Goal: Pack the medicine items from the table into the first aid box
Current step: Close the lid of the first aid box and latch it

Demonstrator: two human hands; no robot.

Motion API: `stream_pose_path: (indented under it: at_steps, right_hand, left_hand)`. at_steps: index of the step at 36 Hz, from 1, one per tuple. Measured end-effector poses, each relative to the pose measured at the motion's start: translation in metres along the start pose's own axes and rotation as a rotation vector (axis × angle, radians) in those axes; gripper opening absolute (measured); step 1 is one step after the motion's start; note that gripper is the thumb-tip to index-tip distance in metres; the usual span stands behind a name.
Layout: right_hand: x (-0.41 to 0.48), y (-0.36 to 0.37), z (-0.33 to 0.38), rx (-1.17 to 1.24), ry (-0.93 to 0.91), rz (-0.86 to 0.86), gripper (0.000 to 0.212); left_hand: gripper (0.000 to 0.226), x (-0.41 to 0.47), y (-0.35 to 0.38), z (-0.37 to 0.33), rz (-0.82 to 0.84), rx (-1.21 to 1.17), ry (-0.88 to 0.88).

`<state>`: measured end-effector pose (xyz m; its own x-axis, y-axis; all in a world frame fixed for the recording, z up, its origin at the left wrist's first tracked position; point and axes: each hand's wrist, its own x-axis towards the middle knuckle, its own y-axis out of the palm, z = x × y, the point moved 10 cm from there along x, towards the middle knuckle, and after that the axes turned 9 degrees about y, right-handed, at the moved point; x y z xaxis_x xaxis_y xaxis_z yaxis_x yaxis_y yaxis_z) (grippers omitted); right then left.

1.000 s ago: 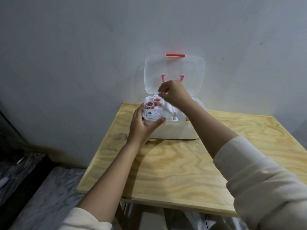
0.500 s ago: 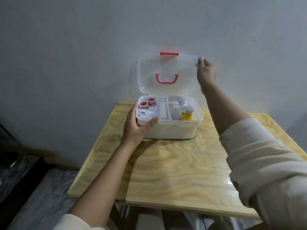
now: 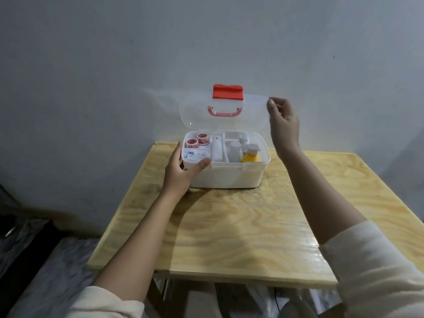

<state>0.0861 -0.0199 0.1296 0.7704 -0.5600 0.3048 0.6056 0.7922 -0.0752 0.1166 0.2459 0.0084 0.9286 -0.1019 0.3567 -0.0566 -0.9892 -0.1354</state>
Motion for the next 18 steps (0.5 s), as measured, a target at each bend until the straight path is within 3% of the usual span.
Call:
stream_pose_path:
  at_steps: [3,8,15,18]
  right_hand:
    - [-0.018,-0.005,-0.005,-0.027,-0.029,0.014,0.029]
    - [-0.041,-0.009,-0.013,-0.112,-0.081,0.043,0.031]
    - [-0.058,-0.018,-0.026,-0.168,-0.141,0.042,0.033]
    - [-0.062,-0.02,-0.035,-0.183,-0.158,0.028,0.033]
  left_hand:
    - [0.098,-0.001,0.0,0.0,-0.013,-0.014,-0.017]
    - [0.065,-0.001,0.002,-0.005,-0.009,-0.065,-0.006]
    - [0.086,0.003,0.006,-0.004,-0.005,-0.087,-0.015]
    - [0.083,0.006,0.01,-0.005,0.007,-0.082,0.006]
